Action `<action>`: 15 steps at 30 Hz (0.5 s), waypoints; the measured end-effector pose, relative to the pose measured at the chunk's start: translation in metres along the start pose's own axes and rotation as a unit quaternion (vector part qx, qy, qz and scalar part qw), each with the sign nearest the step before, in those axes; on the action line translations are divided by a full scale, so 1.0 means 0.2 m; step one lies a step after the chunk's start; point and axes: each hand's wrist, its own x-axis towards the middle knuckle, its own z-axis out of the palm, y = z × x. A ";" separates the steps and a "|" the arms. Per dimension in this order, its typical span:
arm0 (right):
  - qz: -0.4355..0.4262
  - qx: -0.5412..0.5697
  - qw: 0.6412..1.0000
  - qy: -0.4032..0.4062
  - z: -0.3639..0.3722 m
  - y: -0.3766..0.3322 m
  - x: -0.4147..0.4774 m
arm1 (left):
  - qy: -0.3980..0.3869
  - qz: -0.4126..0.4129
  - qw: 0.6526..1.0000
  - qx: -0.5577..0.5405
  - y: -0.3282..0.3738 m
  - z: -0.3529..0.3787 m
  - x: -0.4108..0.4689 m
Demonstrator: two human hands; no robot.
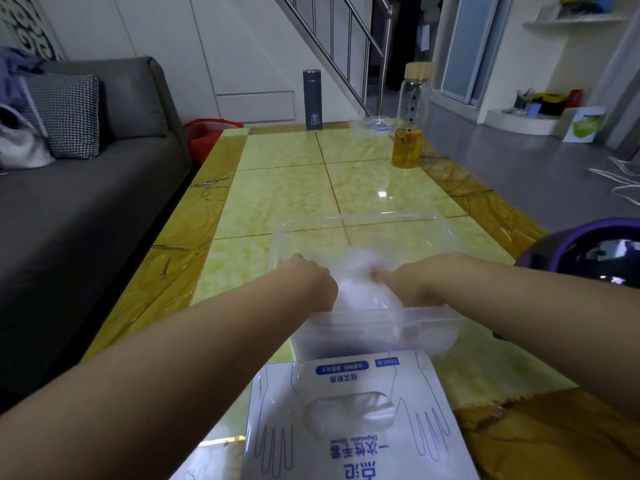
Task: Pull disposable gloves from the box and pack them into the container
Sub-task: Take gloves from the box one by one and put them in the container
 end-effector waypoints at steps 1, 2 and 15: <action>0.003 -0.002 1.000 -0.004 0.01 0.01 0.00 | -0.002 -0.004 1.000 0.027 0.00 0.00 -0.01; 0.003 -0.008 1.000 -0.004 0.01 0.00 0.00 | -0.008 -0.009 0.998 0.056 0.00 -0.01 -0.01; 0.016 -0.060 0.998 -0.018 -0.02 -0.04 -0.04 | 0.010 -0.091 0.988 0.121 -0.18 -0.17 -0.35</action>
